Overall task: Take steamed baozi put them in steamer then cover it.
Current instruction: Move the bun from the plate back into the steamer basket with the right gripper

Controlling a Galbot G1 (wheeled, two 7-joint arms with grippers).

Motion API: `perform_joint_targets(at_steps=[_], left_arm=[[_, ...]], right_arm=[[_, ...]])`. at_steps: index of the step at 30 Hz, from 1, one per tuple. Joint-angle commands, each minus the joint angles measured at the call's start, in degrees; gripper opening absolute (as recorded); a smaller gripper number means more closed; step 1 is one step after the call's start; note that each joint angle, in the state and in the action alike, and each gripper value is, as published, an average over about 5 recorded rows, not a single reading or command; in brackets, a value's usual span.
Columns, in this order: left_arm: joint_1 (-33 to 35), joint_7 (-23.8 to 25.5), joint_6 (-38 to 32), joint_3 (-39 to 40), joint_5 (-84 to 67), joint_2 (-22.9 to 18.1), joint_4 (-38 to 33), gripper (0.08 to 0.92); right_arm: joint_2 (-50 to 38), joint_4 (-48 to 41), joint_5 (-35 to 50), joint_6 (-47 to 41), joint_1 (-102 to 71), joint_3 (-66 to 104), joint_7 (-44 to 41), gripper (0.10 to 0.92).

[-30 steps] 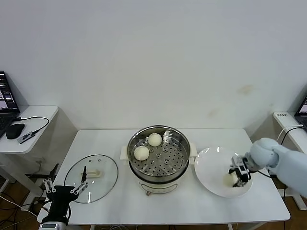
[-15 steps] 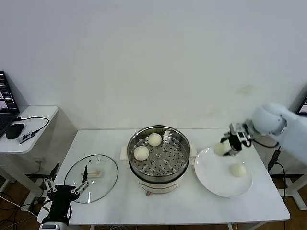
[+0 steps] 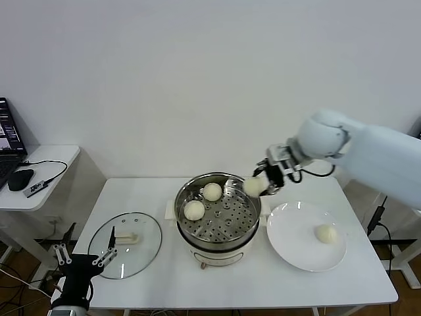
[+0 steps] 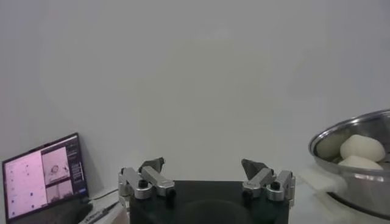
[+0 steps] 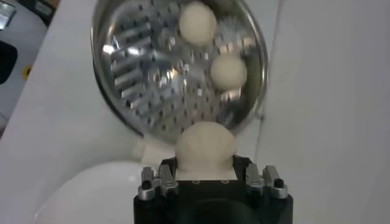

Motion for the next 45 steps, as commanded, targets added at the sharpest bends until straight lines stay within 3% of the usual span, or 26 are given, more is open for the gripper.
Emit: perform_joint_targets(at_steps=[1,10,16,39,45], left_arm=[[0.2,0.0,0.1,-1.1,-0.5,-0.1,-0.4,0.823],[0.2,-0.1,0.0,-1.3,-0.6,-0.7,-0.6,0.823],[0.1,-0.1,0.0,-1.1,-0.5,-1.1,-0.6,0.823],[-0.4,-0.2,0.0,-0.4,-0.3,-1.5,0.3,0.823],[-0.6,-0.2,0.1,-0.2,-0.3,-1.6,0.4,0.823]], right_arm=[[10.9,1.9,-2.0,7.5,1.5,-8.2,5.1,0.585],[13.1,2.1,-17.1,18.2,-2.3,-11.2,7.2,0.585],[14.8,0.3,-22.5,22.3,-3.7,-10.7,7.5,0.585],[14.3,1.2,-24.2,26.6,-3.8,-10.8,3.5,0.588],[13.2,1.1,-24.5,27.3,-3.3,-9.6,3.6,0.697]])
